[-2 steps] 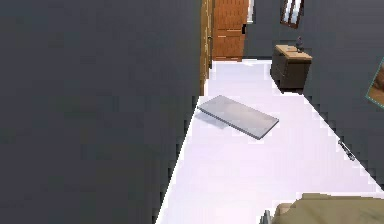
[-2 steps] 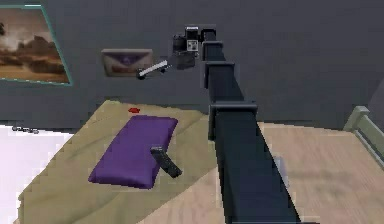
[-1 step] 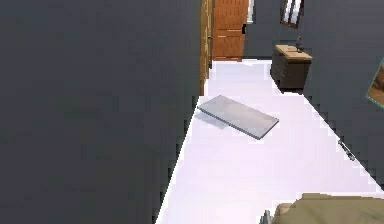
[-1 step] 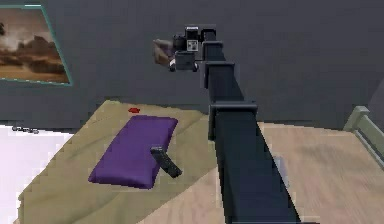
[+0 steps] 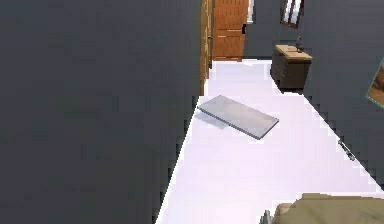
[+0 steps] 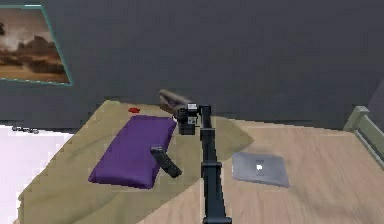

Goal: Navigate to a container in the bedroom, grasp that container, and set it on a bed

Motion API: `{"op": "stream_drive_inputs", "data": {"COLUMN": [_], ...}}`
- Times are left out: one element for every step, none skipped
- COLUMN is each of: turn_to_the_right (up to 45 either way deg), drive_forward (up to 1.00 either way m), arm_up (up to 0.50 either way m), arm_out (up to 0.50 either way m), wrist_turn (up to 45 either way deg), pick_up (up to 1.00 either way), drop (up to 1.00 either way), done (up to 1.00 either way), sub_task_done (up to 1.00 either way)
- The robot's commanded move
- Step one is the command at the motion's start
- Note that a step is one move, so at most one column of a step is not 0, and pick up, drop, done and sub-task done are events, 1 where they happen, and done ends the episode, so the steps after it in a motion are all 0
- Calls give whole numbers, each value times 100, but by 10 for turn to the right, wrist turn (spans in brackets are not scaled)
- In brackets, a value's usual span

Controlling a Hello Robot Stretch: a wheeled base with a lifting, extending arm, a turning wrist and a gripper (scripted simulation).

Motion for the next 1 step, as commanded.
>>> {"op": "stream_drive_inputs", "data": {"turn_to_the_right": [0], "drive_forward": [0], "arm_up": [-32], "arm_out": [0], "wrist_turn": [0], "pick_up": [0], "drop": [0], "done": [0], "sub_task_done": [0]}}
